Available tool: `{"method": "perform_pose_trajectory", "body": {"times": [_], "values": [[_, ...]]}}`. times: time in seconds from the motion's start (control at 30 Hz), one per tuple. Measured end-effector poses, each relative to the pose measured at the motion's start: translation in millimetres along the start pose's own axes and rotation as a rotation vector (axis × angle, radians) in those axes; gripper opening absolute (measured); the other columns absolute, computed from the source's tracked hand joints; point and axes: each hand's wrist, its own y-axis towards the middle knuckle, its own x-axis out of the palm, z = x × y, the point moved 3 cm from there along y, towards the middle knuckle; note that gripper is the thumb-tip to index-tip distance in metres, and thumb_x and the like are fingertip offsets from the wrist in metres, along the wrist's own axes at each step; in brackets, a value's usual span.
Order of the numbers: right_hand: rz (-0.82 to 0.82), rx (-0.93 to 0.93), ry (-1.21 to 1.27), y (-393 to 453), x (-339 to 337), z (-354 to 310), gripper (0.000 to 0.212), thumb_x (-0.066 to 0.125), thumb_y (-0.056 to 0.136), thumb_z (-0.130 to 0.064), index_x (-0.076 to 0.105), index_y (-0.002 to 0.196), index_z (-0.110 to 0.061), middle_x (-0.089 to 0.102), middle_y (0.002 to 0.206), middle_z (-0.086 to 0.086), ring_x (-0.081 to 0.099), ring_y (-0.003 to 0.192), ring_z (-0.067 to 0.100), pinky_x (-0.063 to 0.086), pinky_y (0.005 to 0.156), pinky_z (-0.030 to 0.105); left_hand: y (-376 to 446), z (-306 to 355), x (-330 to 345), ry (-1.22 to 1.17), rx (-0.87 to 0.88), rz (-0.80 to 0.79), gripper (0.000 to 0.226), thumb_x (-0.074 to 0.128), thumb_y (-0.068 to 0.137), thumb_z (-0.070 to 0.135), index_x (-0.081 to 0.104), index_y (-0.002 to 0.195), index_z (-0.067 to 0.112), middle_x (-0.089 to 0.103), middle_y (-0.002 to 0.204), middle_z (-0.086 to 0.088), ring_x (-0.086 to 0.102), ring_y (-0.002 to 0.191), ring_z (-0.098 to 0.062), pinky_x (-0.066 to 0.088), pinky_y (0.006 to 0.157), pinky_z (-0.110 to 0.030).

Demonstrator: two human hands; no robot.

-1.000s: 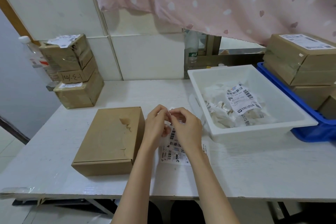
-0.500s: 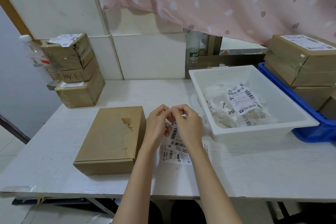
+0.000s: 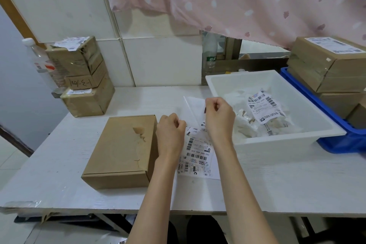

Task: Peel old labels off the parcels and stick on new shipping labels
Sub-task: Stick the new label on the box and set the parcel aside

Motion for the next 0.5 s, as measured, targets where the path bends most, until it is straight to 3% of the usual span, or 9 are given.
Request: {"method": "perform_pose_trajectory", "body": {"times": [0.1,0.17,0.27,0.5], "values": [[0.081,0.031,0.096,5,-16,-9,0.018,0.053,0.096,-0.019,0.065,0.084,-0.012,0.062,0.072,-0.003,0.055,0.066,0.011,0.042,0.062,0.024,0,2,0,0.103,0.007,-0.004,0.023,0.052,0.093,0.011,0.050,0.071,0.006,0.047,0.091,-0.007,0.037,0.060,-0.008,0.034,0.055,-0.014],[0.127,0.116,0.241,9,-26,-10,0.016,0.054,0.097,-0.019,0.066,0.088,-0.013,0.067,0.079,-0.003,0.063,0.076,0.012,0.049,0.069,0.019,0,1,0,0.158,-0.006,-0.015,0.021,0.052,0.094,0.011,0.051,0.073,0.005,0.047,0.096,-0.008,0.038,0.061,-0.010,0.030,0.057,-0.020],[0.173,0.272,0.528,17,-40,-4,0.018,0.055,0.097,-0.018,0.069,0.088,-0.010,0.073,0.090,0.007,0.069,0.084,0.017,0.056,0.074,0.022,-1,-2,0,0.201,-0.048,-0.036,0.021,0.051,0.095,0.012,0.050,0.074,0.005,0.046,0.101,-0.009,0.040,0.062,-0.015,0.033,0.066,-0.026],[0.392,0.333,0.772,26,-71,4,0.021,0.055,0.097,-0.014,0.069,0.081,-0.014,0.075,0.085,0.001,0.073,0.082,0.011,0.057,0.080,0.022,-5,-7,5,0.275,-0.127,-0.089,0.021,0.049,0.096,0.014,0.059,0.085,-0.001,0.049,0.110,-0.014,0.043,0.066,-0.023,0.034,0.067,-0.030]]}}
